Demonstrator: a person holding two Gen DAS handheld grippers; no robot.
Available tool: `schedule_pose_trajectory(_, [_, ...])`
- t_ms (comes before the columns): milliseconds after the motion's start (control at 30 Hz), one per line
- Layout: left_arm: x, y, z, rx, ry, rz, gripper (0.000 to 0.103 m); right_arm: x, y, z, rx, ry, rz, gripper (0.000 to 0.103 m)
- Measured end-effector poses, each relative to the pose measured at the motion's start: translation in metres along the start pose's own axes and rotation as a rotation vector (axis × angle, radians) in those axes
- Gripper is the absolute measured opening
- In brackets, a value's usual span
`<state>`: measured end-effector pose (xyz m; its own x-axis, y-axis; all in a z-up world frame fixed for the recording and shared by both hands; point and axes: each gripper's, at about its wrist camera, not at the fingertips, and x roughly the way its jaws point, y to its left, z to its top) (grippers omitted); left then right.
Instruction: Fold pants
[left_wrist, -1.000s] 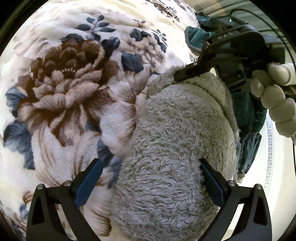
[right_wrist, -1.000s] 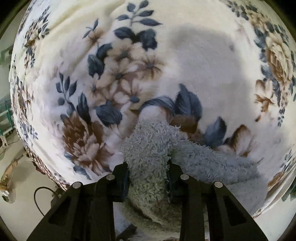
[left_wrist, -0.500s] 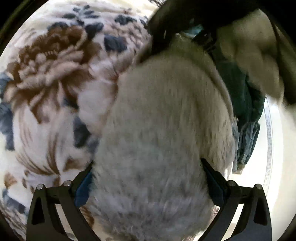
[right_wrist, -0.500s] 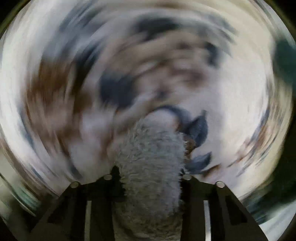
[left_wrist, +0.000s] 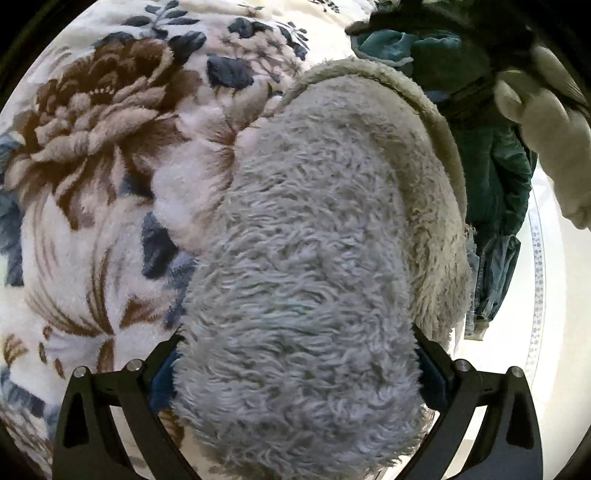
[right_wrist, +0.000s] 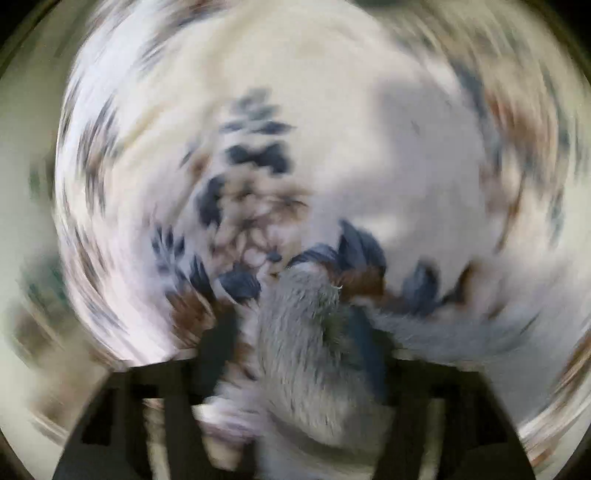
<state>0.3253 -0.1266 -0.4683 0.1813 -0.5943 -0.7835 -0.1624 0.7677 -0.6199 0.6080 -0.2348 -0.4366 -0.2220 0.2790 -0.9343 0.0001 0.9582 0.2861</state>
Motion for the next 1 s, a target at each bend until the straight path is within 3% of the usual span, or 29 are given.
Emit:
schedule_pose_trajectory(100, [0.002,-0.001,-0.001,0.005,-0.001,0.006,0.103,0.011,0.039,-0.015,-0.378,0.080,-0.235,0.078])
schedule_pose_trajectory(133, [0.002,-0.001,-0.001,0.007,-0.001,0.010,0.103,0.019,0.045,-0.024,-0.480,0.091,-0.319,0.059])
schedule_pose_trajectory(167, [0.002,0.001,-0.001,0.008,-0.002,0.009,0.103,0.021,0.043,-0.026,-0.520,0.065,-0.364,0.047])
schedule_pose_trajectory(200, [0.002,0.001,0.000,0.008,-0.003,0.005,0.103,0.021,0.032,-0.020,-0.457,0.054,-0.341,0.039])
schedule_pose_trajectory(233, [0.002,0.002,0.001,0.008,-0.003,0.008,0.103,0.015,0.008,-0.006,-0.267,0.034,-0.229,0.034])
schedule_pose_trajectory(267, [0.004,-0.001,-0.001,0.007,-0.003,0.007,0.103,0.008,-0.021,0.006,-0.053,0.012,-0.101,0.027])
schedule_pose_trajectory(333, [0.004,0.000,0.002,0.000,-0.009,-0.003,0.103,0.006,-0.091,0.014,0.419,-0.022,0.222,0.026])
schedule_pose_trajectory(400, [0.002,0.001,0.005,0.001,-0.002,-0.007,0.103,0.017,-0.120,0.007,0.600,0.005,0.302,0.026])
schedule_pose_trajectory(433, [0.001,-0.001,0.005,0.010,-0.005,-0.003,0.103,0.018,-0.121,0.007,0.577,0.018,0.266,0.026])
schedule_pose_trajectory(567, [0.002,-0.006,0.003,0.013,-0.003,-0.014,0.103,-0.015,-0.069,0.020,0.213,-0.025,0.014,0.032])
schedule_pose_trajectory(667, [0.003,-0.007,0.002,0.011,-0.001,-0.017,0.103,-0.027,-0.026,0.026,-0.054,-0.005,-0.154,0.038])
schedule_pose_trajectory(833, [0.013,-0.019,0.002,0.006,0.002,-0.022,0.103,0.016,0.069,0.006,-0.671,0.034,-0.707,0.050])
schedule_pose_trajectory(867, [0.014,-0.021,0.002,0.007,0.001,-0.023,0.103,0.029,0.084,0.001,-0.752,0.036,-0.772,0.051])
schedule_pose_trajectory(967, [0.017,-0.025,0.002,0.006,0.001,-0.026,0.103,0.066,0.108,-0.013,-0.930,0.108,-0.821,0.062])
schedule_pose_trajectory(1000, [0.018,-0.027,0.001,0.010,0.001,-0.024,0.103,0.077,0.109,-0.014,-0.965,0.148,-0.825,0.073])
